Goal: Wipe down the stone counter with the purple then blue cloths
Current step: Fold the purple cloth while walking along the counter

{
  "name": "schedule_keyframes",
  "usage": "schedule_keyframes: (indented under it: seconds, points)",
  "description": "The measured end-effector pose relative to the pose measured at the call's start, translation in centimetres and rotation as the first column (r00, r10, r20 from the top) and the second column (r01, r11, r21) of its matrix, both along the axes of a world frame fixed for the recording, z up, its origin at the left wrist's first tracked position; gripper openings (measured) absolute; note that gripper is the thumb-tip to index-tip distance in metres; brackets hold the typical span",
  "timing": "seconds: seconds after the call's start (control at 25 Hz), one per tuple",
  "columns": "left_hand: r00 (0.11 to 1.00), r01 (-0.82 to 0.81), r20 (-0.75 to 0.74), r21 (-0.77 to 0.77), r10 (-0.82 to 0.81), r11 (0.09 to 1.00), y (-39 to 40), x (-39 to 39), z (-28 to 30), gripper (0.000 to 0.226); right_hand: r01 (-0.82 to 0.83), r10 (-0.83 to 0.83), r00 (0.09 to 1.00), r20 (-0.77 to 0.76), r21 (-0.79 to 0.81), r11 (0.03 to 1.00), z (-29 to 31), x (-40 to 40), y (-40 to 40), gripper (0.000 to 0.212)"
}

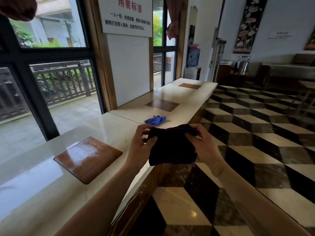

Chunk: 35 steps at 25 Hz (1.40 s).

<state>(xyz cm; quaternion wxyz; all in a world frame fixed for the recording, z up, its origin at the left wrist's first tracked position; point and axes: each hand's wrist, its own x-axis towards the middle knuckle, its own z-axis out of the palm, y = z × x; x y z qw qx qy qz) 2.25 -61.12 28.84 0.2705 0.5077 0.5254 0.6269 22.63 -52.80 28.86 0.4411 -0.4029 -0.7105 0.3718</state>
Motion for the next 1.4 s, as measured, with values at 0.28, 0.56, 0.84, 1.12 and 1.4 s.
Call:
schedule_keyframes:
  seconds: [0.28, 0.56, 0.84, 1.12, 1.4]
  points:
    - [0.999, 0.045, 0.024, -0.001, -0.045, 0.999, 5.4, 0.3, -0.6, 0.033, 0.057, -0.057, 0.998, -0.004, 0.029, 0.998, -0.1, 0.5, 3.9, 0.024]
    - [0.997, 0.050, 0.066, 0.011, -0.051, 0.999, 11.6, -2.1, -1.4, 0.028, 0.088, -0.087, 0.996, -0.025, 0.052, 0.995, -0.6, -2.1, 10.0, 0.027]
    - [0.996, 0.081, 0.045, -0.010, -0.080, 0.997, 20.9, -7.0, -2.0, 0.029, 0.116, -0.115, 0.993, -0.020, 0.029, 0.993, -1.7, -6.8, 18.8, 0.019]
    - [0.984, 0.161, 0.089, -0.034, -0.157, 0.986, 30.7, -7.8, -3.3, 0.031, 0.228, -0.228, 0.973, -0.015, -0.012, 0.974, -2.0, -7.3, 26.9, 0.017]
    - [0.978, 0.191, 0.094, -0.024, -0.188, 0.981, 41.4, -5.0, -4.4, 0.034, 0.283, -0.283, 0.959, 0.012, 0.019, 0.959, -2.5, -4.4, 36.2, 0.019]
